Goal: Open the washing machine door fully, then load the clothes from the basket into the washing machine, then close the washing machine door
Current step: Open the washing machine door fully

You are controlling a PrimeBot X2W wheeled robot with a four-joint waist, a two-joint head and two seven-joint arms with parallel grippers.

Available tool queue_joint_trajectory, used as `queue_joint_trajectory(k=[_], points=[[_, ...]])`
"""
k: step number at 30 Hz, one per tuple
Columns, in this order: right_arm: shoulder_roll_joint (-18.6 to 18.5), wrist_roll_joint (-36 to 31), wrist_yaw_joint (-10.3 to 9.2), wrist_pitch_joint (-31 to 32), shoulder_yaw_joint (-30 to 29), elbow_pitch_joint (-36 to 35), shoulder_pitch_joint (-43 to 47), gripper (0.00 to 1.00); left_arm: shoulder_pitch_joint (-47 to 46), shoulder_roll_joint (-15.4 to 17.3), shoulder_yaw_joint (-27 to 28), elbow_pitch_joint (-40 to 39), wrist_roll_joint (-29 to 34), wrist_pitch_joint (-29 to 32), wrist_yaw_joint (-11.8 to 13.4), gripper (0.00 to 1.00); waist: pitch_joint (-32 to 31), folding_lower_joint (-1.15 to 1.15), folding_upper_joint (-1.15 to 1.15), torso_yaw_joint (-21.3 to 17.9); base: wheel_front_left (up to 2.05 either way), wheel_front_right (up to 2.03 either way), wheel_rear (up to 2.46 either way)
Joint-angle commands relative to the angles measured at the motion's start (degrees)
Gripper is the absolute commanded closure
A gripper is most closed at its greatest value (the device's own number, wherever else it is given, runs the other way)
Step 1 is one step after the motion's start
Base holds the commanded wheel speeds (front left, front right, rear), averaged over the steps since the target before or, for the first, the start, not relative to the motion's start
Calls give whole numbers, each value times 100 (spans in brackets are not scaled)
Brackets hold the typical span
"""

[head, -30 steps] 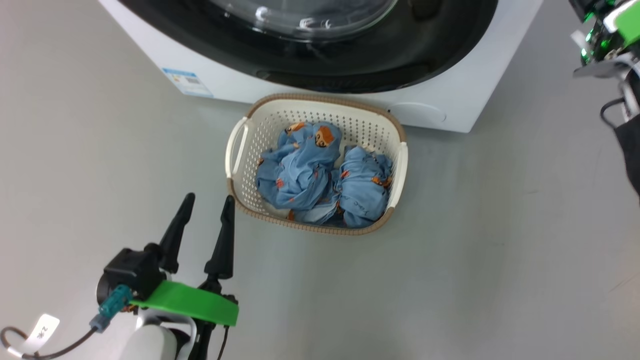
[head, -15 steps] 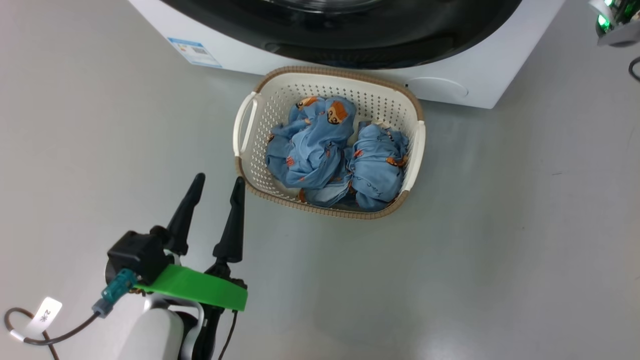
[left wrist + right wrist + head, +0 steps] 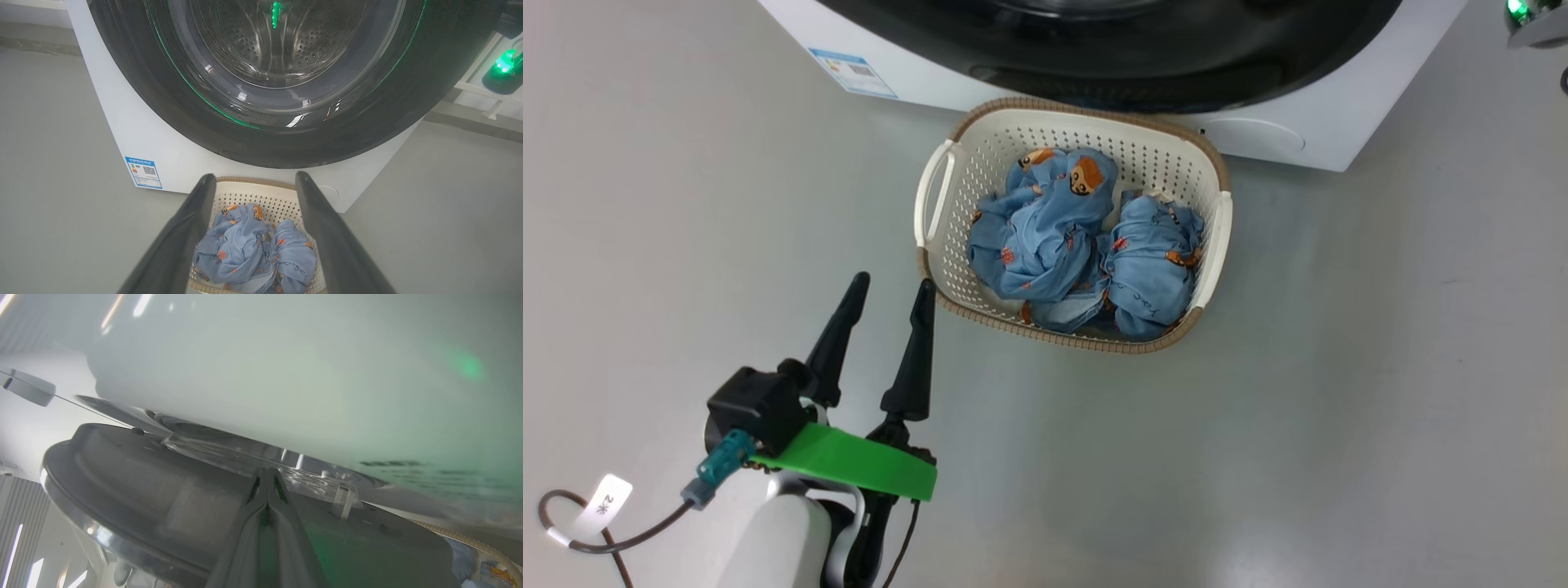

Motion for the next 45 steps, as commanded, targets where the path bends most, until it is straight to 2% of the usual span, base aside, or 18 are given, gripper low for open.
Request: queue_joint_trajectory(k=[1,25,45], points=[[211,-28,16,133,100,-252,121,100,-67,112,170,-120,-27,-37,-9,0,-67,0,0,-18,0,0,0],[728,-97,16,741,737,-1633,2074,100,566,112,329,-5,443,-37,-9,0,-1177,0,0,-442,0,0,0],[1243,-172,16,1009,1188,-2444,2951,100,878,111,399,-144,530,-37,-9,0,-1514,0,0,-328,0,0,0]])
